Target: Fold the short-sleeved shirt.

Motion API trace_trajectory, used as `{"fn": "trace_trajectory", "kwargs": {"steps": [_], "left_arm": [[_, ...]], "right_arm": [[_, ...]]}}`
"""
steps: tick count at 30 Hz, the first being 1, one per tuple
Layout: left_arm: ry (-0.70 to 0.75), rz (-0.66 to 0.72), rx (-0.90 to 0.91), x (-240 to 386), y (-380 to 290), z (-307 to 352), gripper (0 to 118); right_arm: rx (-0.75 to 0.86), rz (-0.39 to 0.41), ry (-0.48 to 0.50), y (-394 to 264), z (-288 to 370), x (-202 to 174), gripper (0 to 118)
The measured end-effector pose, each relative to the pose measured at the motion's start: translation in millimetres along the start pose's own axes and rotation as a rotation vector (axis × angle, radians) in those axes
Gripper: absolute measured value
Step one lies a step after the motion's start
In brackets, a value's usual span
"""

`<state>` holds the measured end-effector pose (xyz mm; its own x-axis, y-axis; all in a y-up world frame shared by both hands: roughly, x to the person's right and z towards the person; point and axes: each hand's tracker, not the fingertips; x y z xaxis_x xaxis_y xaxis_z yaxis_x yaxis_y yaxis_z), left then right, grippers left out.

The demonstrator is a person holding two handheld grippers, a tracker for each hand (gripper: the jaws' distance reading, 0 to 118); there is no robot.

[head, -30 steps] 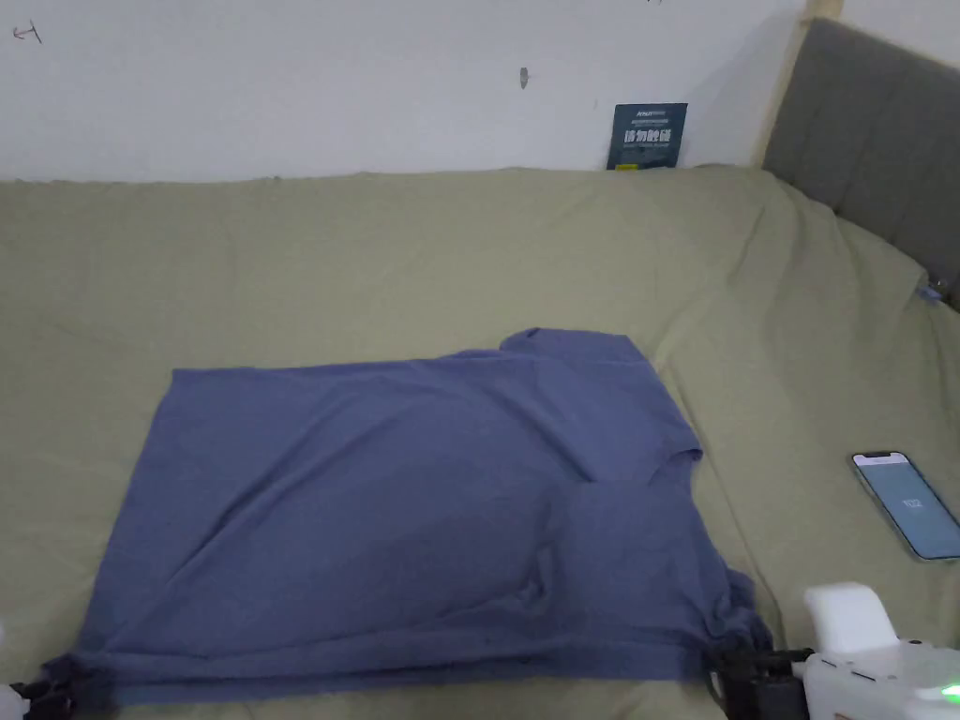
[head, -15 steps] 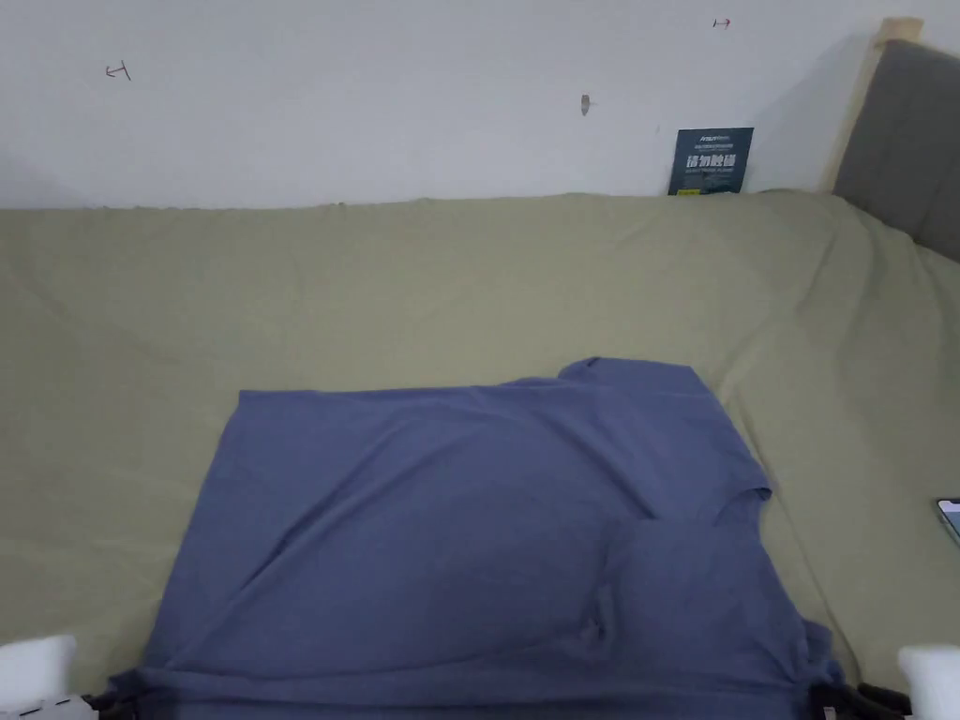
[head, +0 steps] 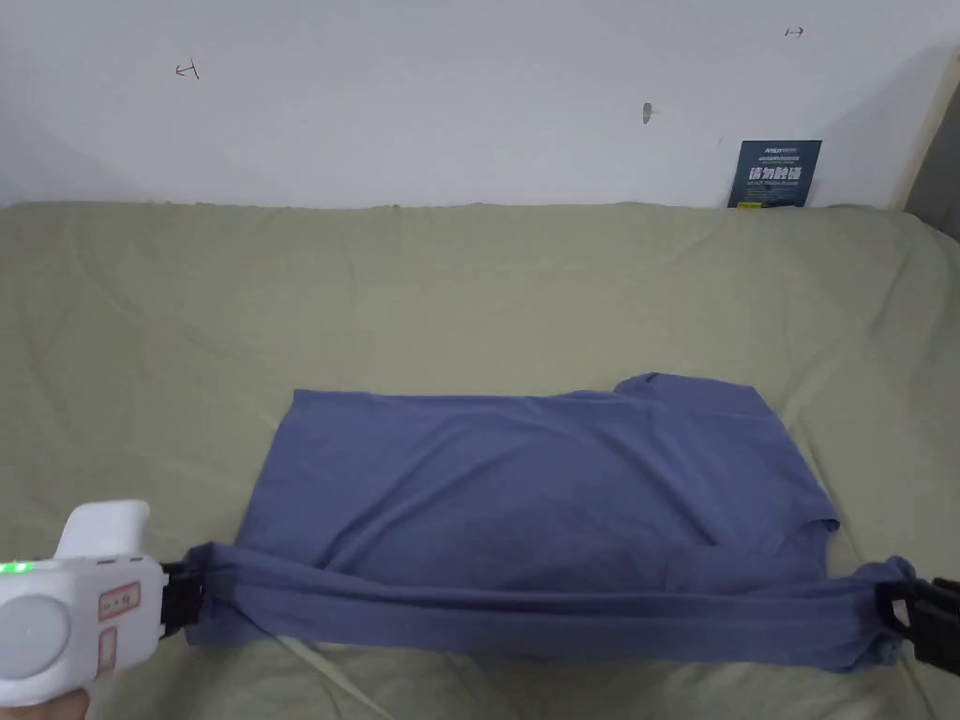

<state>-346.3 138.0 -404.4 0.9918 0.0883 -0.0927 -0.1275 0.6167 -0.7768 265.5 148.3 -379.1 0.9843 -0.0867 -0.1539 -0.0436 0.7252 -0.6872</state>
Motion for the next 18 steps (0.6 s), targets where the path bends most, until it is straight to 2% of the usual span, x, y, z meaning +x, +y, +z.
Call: {"fn": "trace_trajectory", "kwargs": {"steps": [7,16,17,18], "left_arm": [[-0.001,0.041,-0.004,2,57,-50,0],[0.031,0.063,-0.074,15,70,-110,0],[0.034,0.066,-0.079,16,69,-113,1],[0.029,0.073,-0.084,15,69,-117,5]], "right_arm": [[-0.060,-0.040,-0.028,53,-63,18,6],[-0.208,-0.035,-0.083,74,-141,27,6],[-0.226,-0.057,-0.083,73,-145,27,7],[-0.244,-0.091,-0.097,72,-149,27,18]]}}
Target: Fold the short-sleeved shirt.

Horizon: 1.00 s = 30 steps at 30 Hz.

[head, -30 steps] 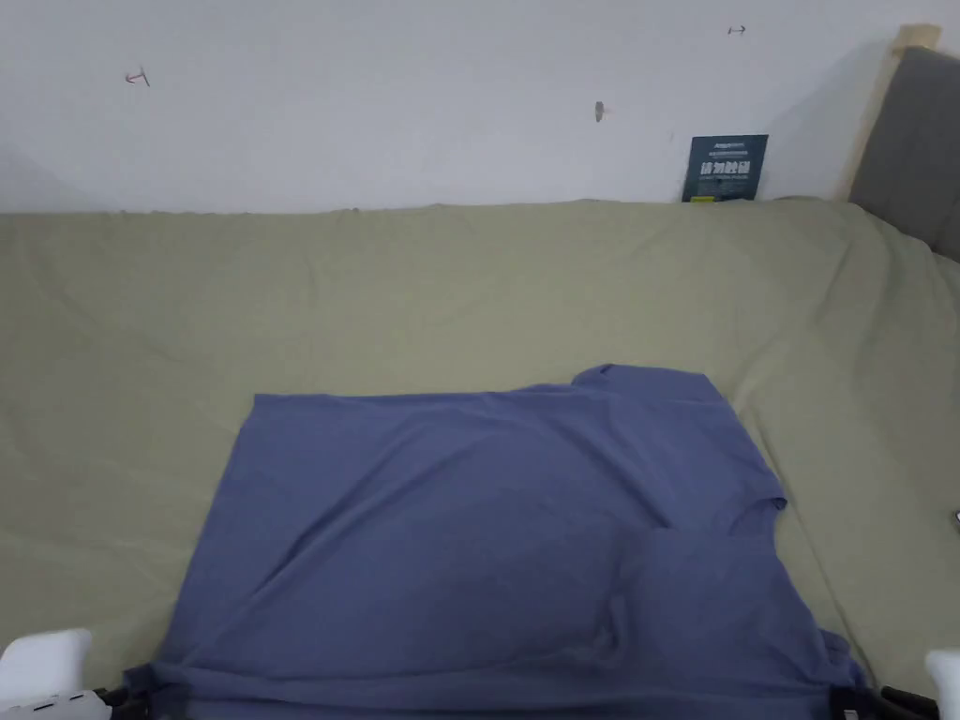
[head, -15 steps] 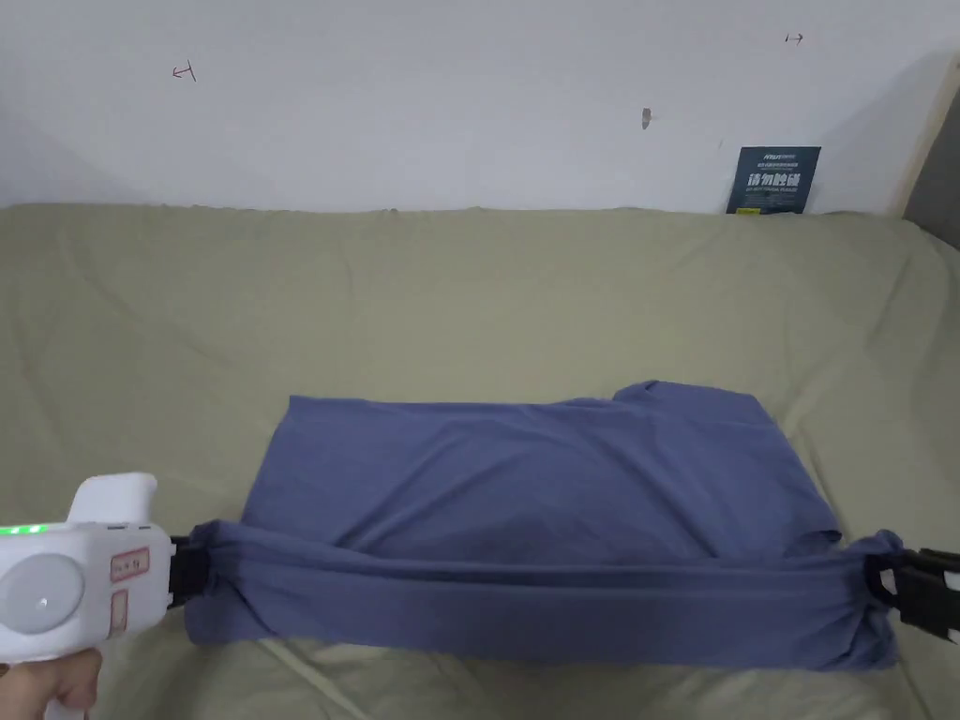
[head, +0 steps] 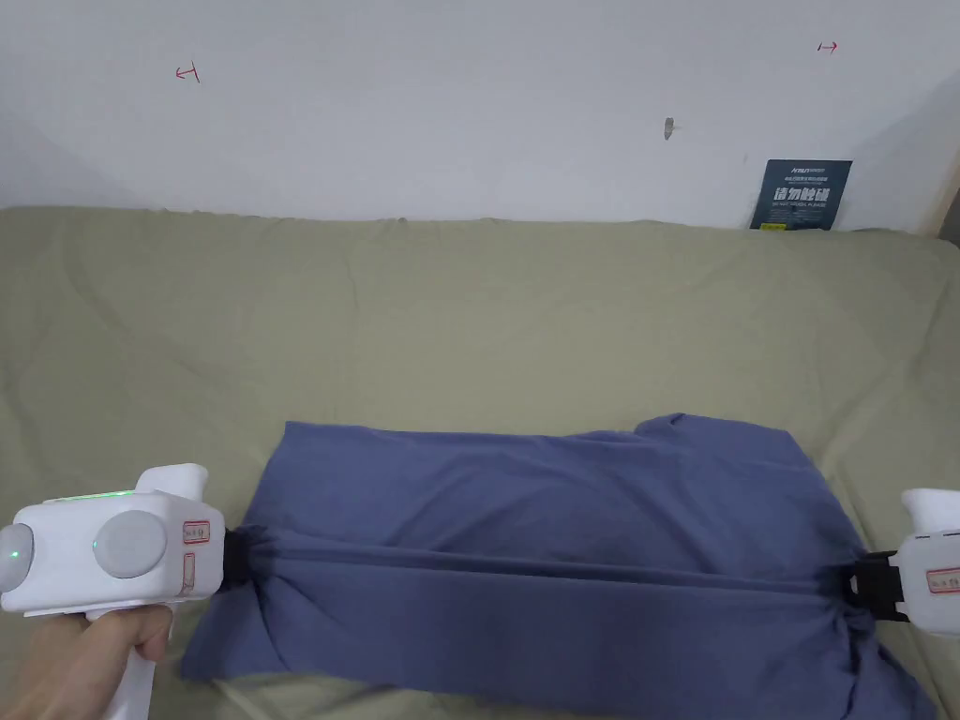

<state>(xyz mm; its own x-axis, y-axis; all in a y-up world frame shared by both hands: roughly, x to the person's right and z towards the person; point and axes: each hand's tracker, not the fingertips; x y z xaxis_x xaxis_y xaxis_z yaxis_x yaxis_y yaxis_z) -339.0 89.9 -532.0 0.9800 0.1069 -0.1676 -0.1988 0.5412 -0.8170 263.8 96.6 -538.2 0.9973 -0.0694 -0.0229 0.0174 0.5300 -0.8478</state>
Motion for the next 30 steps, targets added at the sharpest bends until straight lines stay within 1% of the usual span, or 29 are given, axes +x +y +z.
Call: {"fn": "trace_trajectory", "kwargs": {"steps": [1,2,3,4,5,6,8,9,10,11,12,13,14,15,16,17,18,19,21,22,25,27,30], "left_arm": [[-0.016,0.012,-0.001,-1,-2,-2,30],[-0.020,0.019,-0.002,-6,2,-6,74],[-0.013,0.025,-0.038,-8,1,-9,114],[0.004,0.019,-0.060,-9,-2,-3,115],[0.018,0.016,-0.019,-9,-7,7,112],[0.022,-0.005,-0.006,-18,-8,4,113],[0.019,-0.016,0.011,-27,-16,17,113],[0.014,-0.010,0.022,-30,-22,26,112],[0.006,-0.001,0.039,-14,-36,46,107],[-0.002,0.003,0.054,-13,-44,57,98],[-0.007,0.018,0.080,-14,-55,67,82],[-0.008,0.035,0.109,-15,-67,77,40],[-0.009,0.029,0.111,-20,-75,84,4],[-0.014,0.022,0.120,-21,-87,89,0],[0.006,0.039,0.165,-20,-98,95,0],[0.008,0.031,0.201,-19,-106,100,0],[-0.004,0.026,0.233,-18,-112,104,0],[0.000,0.027,0.217,-15,-116,106,0],[-0.002,0.034,0.203,-14,-120,106,0],[-0.002,0.036,0.192,-26,-118,93,0],[0.007,0.037,0.178,-33,-108,82,0],[-0.007,0.042,0.168,-27,-107,80,0],[-0.014,0.015,0.153,-24,-93,59,0]], "right_arm": [[-0.007,-0.027,-0.019,-1,-2,1,57],[-0.007,-0.037,-0.024,-3,-3,2,94],[0.004,-0.046,-0.019,-7,1,2,115],[0.031,-0.055,-0.020,-13,9,2,118],[0.056,-0.054,-0.021,-16,15,3,118],[0.055,-0.057,-0.018,-22,22,5,118],[0.083,-0.079,-0.007,-36,38,6,118],[0.084,-0.070,-0.004,-46,46,4,118],[0.099,-0.052,-0.006,-58,55,1,117],[0.130,-0.037,-0.016,-68,63,-3,112],[0.177,-0.019,-0.017,-82,73,-7,98],[0.212,-0.018,-0.010,-96,81,-10,57],[0.241,-0.021,-0.003,-107,87,-13,16],[0.278,-0.012,-0.018,-115,87,-14,0],[0.324,-0.015,-0.072,-127,90,-18,0],[0.369,-0.012,-0.068,-135,93,-20,0],[0.368,-0.012,-0.041,-142,96,-19,0],[0.367,-0.025,-0.039,-145,104,-27,0],[0.380,-0.014,-0.047,-152,106,-29,0],[0.378,-0.013,-0.050,-154,106,-29,0],[0.367,-0.023,-0.049,-153,104,-28,0],[0.365,-0.014,-0.058,-154,107,-33,0],[0.359,-0.006,-0.066,-151,104,-33,0]]}}
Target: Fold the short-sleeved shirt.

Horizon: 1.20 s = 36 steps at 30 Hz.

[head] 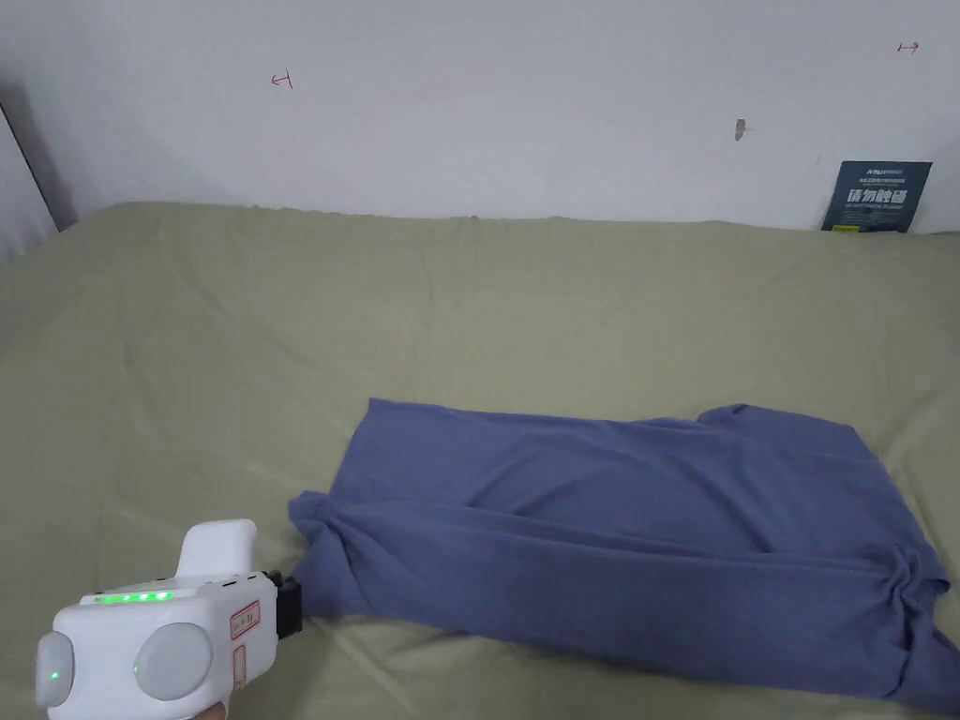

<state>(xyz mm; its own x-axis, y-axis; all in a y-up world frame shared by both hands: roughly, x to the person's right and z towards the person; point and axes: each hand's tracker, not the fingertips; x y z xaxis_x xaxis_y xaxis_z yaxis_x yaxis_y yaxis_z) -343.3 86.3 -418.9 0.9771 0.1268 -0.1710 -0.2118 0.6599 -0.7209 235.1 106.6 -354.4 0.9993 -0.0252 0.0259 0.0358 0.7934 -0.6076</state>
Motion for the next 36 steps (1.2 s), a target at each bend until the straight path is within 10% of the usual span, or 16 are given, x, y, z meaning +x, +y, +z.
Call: {"fn": "trace_trajectory", "kwargs": {"steps": [1,4,10,13,17,19,21,22,23,28,29,31,36], "left_arm": [[-0.006,-0.014,-0.013,1,4,-9,6],[-0.010,-0.010,-0.112,13,11,-25,118],[0.014,-0.011,-0.119,20,21,-47,97],[0.025,0.000,-0.142,11,25,-64,1],[0.003,0.003,-0.143,13,20,-45,1],[-0.016,0.018,-0.162,13,18,-41,1],[-0.015,0.023,-0.159,20,29,-44,1],[-0.017,0.024,-0.160,22,31,-44,1],[-0.009,0.013,-0.142,24,34,-43,1],[0.003,-0.015,-0.162,16,32,-57,1],[0.003,-0.015,-0.167,12,33,-61,1],[0.000,-0.010,-0.176,9,35,-67,1],[0.011,-0.024,-0.186,11,34,-60,1]], "right_arm": [[-0.003,0.001,0.000,0,-2,1,0],[-0.014,0.005,0.004,1,-8,0,0],[-0.059,0.014,0.020,0,-28,4,1],[-0.077,0.017,0.029,3,-33,4,1],[-0.093,0.012,0.032,9,-43,10,2],[-0.098,0.006,0.036,17,-49,11,57],[-0.154,-0.047,0.084,26,-57,14,72],[-0.191,-0.074,0.126,30,-64,14,109],[-0.173,-0.075,0.121,30,-69,15,118],[-0.326,0.038,0.114,35,-108,15,115],[-0.353,0.029,0.124,30,-113,21,102],[-0.361,0.027,0.150,25,-118,27,26],[-0.323,0.039,0.188,26,-103,25,12]]}}
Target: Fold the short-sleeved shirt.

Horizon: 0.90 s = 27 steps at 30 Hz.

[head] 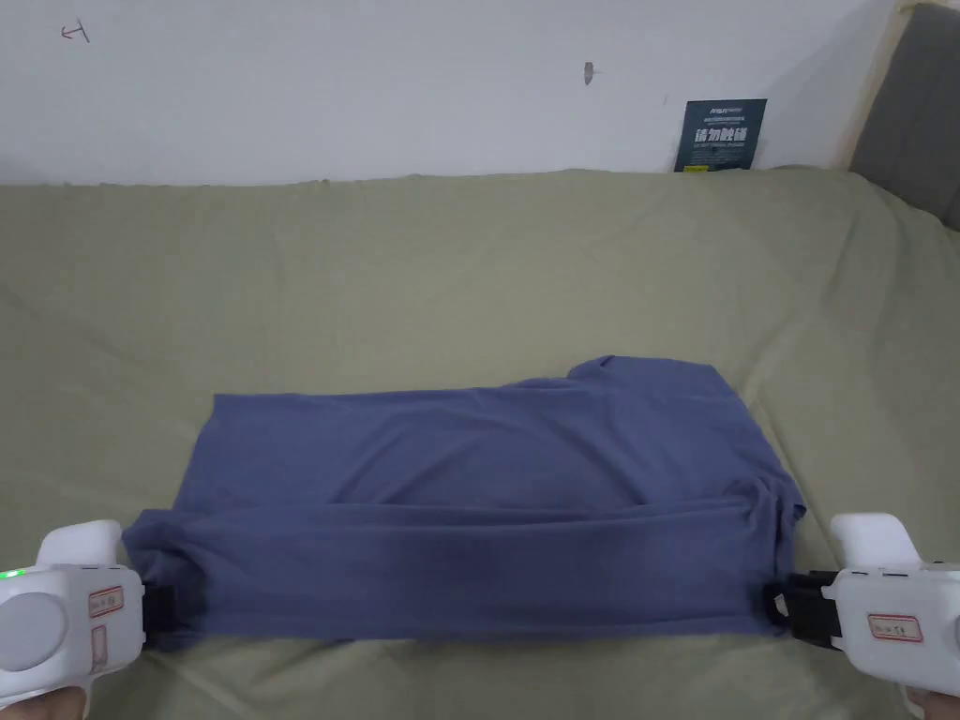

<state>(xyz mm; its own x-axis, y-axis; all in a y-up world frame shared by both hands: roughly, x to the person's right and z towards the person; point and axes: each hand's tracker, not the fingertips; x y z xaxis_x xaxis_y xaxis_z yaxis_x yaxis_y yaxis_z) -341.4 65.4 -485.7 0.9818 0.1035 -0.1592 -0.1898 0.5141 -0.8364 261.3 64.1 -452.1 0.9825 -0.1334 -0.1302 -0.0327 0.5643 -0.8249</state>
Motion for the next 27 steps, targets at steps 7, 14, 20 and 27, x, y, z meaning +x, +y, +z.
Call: {"fn": "trace_trajectory", "kwargs": {"steps": [7,14,20,27], "left_arm": [[-0.011,0.005,-0.004,-3,-5,22,0],[-0.003,-0.011,-0.010,-10,-32,51,0],[-0.004,-0.001,-0.026,-31,-76,86,0],[-0.017,0.031,-0.039,-33,-111,107,0]], "right_arm": [[0.015,-0.031,0.041,-7,27,7,11],[0.022,-0.004,0.031,-34,69,-8,11],[-0.006,-0.022,0.049,-83,89,-11,11],[-0.019,-0.034,0.049,-105,98,-22,11]]}}
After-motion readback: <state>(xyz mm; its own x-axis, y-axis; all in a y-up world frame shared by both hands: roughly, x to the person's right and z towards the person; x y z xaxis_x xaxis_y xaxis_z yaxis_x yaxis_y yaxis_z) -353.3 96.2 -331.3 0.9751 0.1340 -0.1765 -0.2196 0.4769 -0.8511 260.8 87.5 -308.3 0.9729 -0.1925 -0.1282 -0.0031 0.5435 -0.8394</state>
